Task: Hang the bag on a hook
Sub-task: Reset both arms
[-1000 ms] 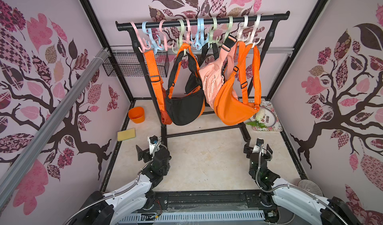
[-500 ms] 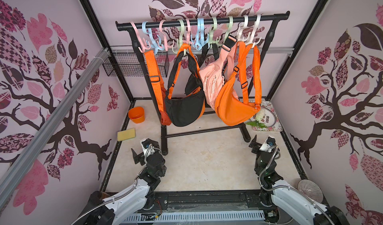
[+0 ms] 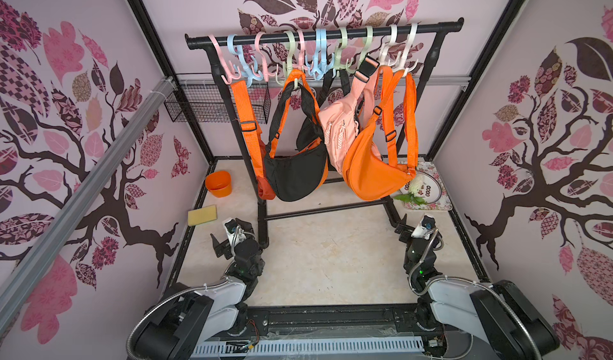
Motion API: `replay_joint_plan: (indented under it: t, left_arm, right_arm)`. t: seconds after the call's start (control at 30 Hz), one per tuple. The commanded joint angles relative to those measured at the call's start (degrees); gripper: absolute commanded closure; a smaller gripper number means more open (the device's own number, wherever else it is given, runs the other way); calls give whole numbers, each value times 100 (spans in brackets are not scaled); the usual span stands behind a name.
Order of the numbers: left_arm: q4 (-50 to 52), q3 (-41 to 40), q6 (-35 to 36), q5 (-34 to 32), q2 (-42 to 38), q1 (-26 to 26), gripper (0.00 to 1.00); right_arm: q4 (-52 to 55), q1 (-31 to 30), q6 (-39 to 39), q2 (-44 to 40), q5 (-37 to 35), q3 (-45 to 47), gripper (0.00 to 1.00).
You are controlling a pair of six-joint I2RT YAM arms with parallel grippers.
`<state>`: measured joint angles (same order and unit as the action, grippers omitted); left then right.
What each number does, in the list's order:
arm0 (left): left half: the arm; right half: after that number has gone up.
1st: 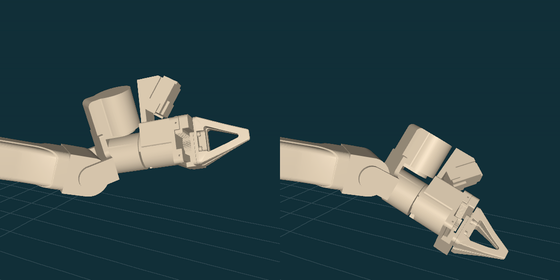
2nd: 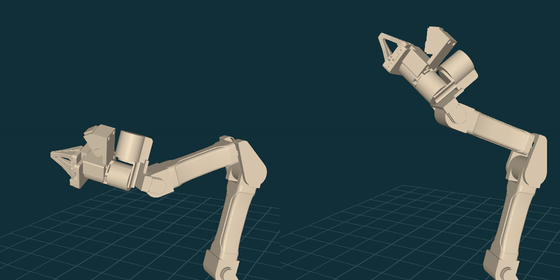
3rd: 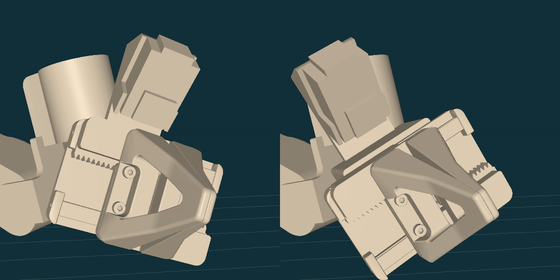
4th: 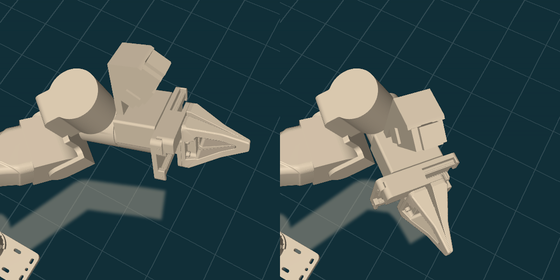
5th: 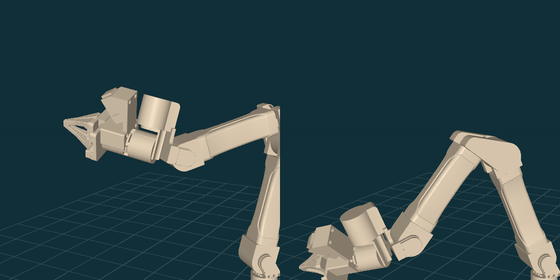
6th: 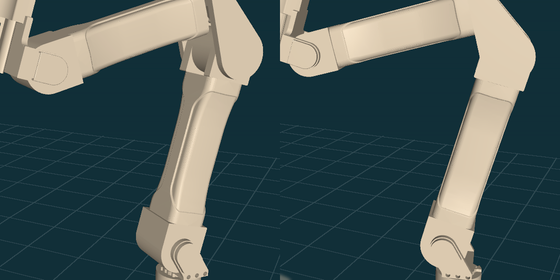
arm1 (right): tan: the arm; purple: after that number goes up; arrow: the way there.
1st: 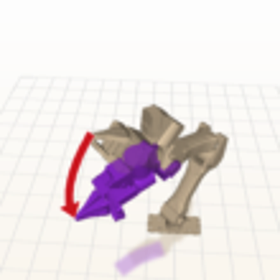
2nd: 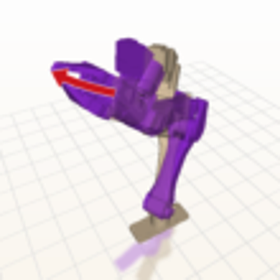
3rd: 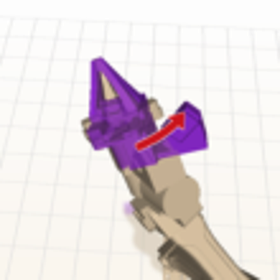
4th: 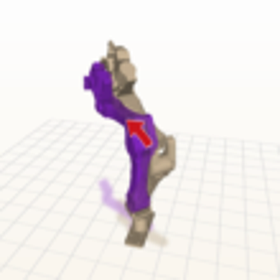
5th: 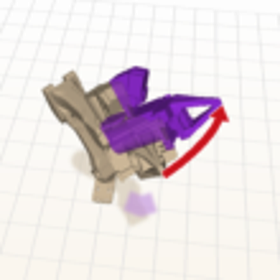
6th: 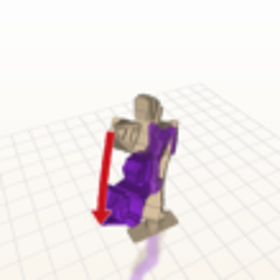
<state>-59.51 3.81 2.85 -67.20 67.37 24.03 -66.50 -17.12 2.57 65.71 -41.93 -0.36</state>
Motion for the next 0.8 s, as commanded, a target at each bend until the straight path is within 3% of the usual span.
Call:
replay_joint_plan:
  t: [0.0, 0.07, 0.17, 0.23, 0.37, 0.43, 0.53, 0.67, 0.77]
  left_arm:
    - [-1130, -118, 36, 247, 311, -178, 4]
    - [-1147, -143, -162, 295, 330, -358, 4]
    - [-1151, -310, -561, 502, 195, -607, 4]
    - [-1135, -377, -704, 568, 118, -697, 4]
    - [-1159, -390, -939, 714, 186, -846, 5]
    - [-1160, -399, -1267, 819, 273, -1019, 5]
    - [-1160, -375, -1525, 944, 417, -1245, 5]
    - [-1162, -350, -1590, 1005, 470, -1263, 5]
    - [-1169, -273, -1437, 1274, 560, -1271, 5]
  right_arm:
    - [-1415, 34, -41, 429, -153, 201, 0]
    - [-1937, 105, 72, 679, -187, 304, 0]
    - [-2449, 633, 916, 934, -122, 558, 0]
    - [-2249, 1014, 1382, 704, 60, 712, 0]
    - [-1059, 1051, 1534, 291, -54, 376, 0]
    - [-1570, 1226, 1701, 836, -53, 385, 0]
    - [-3273, 1281, 1511, 2071, -39, 438, 0]
    - [-2276, 1287, 1240, 1441, 630, 308, 0]
    - [-1716, 1285, 426, 1628, 2027, -227, 0]
